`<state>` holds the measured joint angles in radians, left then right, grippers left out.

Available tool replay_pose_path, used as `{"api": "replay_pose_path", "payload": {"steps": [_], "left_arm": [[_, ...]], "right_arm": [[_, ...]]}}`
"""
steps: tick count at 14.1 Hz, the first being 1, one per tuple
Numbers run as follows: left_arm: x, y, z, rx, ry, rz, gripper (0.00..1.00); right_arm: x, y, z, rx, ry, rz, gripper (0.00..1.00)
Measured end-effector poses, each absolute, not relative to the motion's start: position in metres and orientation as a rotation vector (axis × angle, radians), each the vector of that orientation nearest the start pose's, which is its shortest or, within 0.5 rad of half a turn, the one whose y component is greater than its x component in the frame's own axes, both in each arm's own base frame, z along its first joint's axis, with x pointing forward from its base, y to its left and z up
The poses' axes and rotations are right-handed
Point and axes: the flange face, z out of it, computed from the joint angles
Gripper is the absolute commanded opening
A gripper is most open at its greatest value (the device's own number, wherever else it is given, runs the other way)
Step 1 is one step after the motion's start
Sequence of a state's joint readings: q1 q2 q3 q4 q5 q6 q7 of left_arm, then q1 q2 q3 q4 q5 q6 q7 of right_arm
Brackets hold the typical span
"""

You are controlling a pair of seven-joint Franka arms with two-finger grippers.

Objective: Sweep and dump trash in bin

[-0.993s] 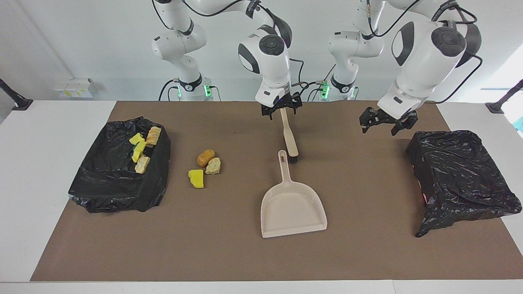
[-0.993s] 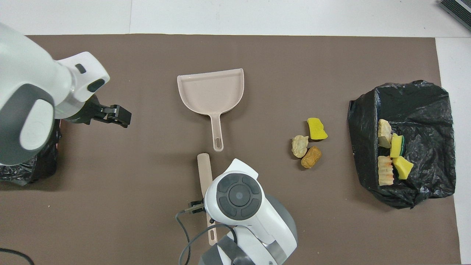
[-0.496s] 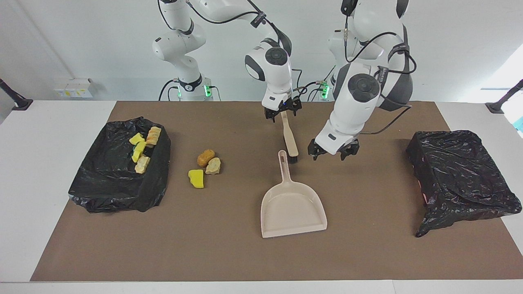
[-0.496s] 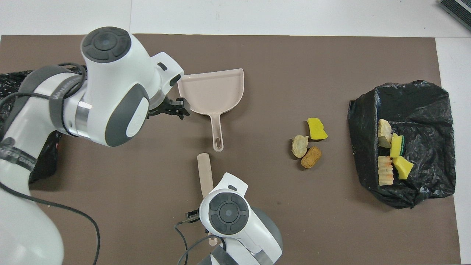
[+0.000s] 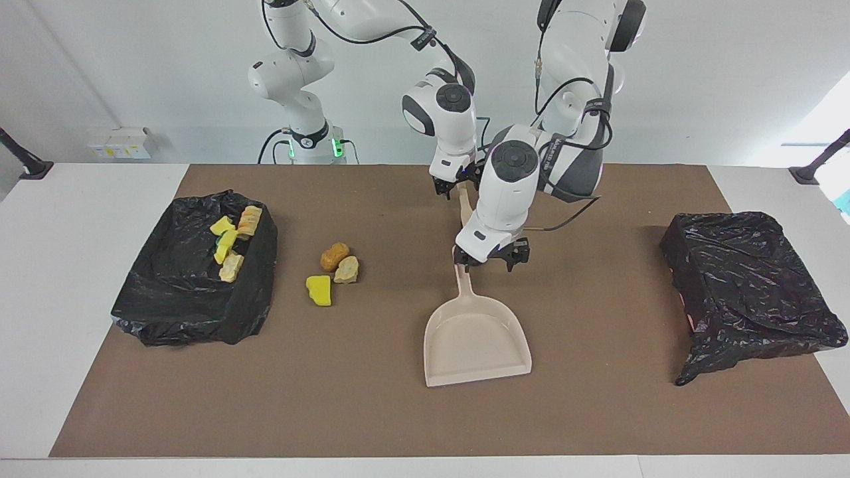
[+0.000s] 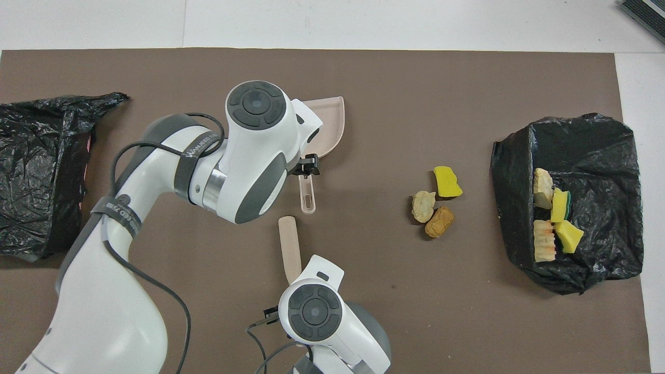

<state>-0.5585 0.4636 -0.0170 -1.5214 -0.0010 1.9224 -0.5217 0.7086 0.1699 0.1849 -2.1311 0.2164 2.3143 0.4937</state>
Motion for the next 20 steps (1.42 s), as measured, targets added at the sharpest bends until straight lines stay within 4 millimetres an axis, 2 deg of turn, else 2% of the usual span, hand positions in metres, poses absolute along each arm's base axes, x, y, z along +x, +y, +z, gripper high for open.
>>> {"api": "replay_pose_path", "payload": {"steps": [2,3,4,5,6,7,9,11,13,16,18,20], "left_arm": [[0.564,-0.389,0.362,-3.106,0.078,0.103,1.00],[0.563,-0.393,0.356,-3.105,0.076,0.105,0.99],[0.563,-0.393,0.355,-3.110,0.063,0.109,0.71],[0.564,-0.392,0.355,-3.120,0.032,0.117,0.52],[0.564,-0.392,0.355,-3.127,-0.010,0.124,0.23],[0.564,-0.392,0.355,-3.128,-0.051,0.128,0.00],[0.563,-0.393,0.355,-3.126,-0.092,0.129,0.00],[0.564,-0.393,0.355,-3.127,-0.100,0.126,0.00],[0.565,-0.391,0.357,-3.120,-0.097,0.110,0.00],[0.572,-0.380,0.369,-3.095,-0.052,0.043,0.00],[0.578,-0.369,0.384,-3.092,0.089,0.007,0.00],[0.586,-0.350,0.395,-3.079,0.250,0.010,0.00]], "right_arm": [[0.353,0.442,0.332,-2.958,-0.372,0.167,0.00],[0.353,0.442,0.332,-2.959,-0.372,0.170,0.00],[0.352,0.441,0.331,-2.964,-0.375,0.181,0.00],[0.352,0.440,0.331,-2.970,-0.377,0.196,0.00],[0.351,0.439,0.331,-2.975,-0.380,0.209,0.00],[0.351,0.438,0.332,-2.982,-0.382,0.223,0.00],[0.353,0.428,0.340,-3.004,-0.381,0.268,0.00],[0.362,0.405,0.362,-3.032,-0.374,0.324,0.00],[0.378,0.364,0.392,-3.044,-0.390,0.380,0.00],[0.409,0.280,0.433,-3.025,-0.402,0.448,0.00],[0.425,0.232,0.449,-3.023,-0.330,0.452,0.00],[0.442,0.196,0.454,-3.052,-0.231,0.406,0.00]]}}
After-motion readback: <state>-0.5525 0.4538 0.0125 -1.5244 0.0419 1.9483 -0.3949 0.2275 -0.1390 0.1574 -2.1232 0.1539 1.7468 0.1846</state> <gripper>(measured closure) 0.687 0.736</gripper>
